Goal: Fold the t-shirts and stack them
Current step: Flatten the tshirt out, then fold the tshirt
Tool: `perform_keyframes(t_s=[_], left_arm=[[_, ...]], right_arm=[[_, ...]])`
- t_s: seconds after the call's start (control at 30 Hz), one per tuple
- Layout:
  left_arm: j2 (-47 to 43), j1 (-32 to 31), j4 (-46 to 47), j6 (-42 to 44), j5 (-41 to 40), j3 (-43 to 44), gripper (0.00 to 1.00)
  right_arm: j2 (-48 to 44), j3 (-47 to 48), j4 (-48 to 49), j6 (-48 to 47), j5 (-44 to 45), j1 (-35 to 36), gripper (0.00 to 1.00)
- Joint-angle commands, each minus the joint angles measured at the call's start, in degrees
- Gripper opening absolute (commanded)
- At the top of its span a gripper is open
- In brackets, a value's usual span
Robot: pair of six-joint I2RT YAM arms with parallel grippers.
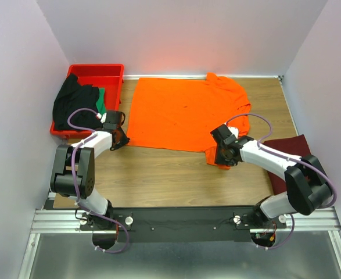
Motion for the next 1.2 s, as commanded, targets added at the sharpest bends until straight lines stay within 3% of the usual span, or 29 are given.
perform_keyframes(t_s=[0.0, 0.23, 0.33, 0.7, 1.17], left_arm=[[1.5, 0.3, -1.2, -0.3, -1.9, 0.3, 0.29], [1.3, 0.3, 0.0, 0.7, 0.3, 0.1, 0.01], [1.0, 0.3, -0.1, 1.0, 0.4, 0.4, 0.0], [0.0, 0.4, -2.1, 2.3, -0.1, 1.3, 0.0], [-2.9, 0.6, -3.1, 5.1, 0.7, 2.9, 0.0]], right_arm=[[0.8, -1.0, 1.5, -0.8, 0.7, 0.4, 0.43], [2.6, -1.4, 2.1, -0.4, 1.1, 0.5, 0.37], [1.8, -2.3, 2.0, 0.3, 1.7, 0.5, 0.27], [-4.8, -5.8, 1.1, 5.3, 1.3, 0.5, 0.08], [-29.4, -10.8, -4.4, 16.1, 0.0, 0.4, 0.0]])
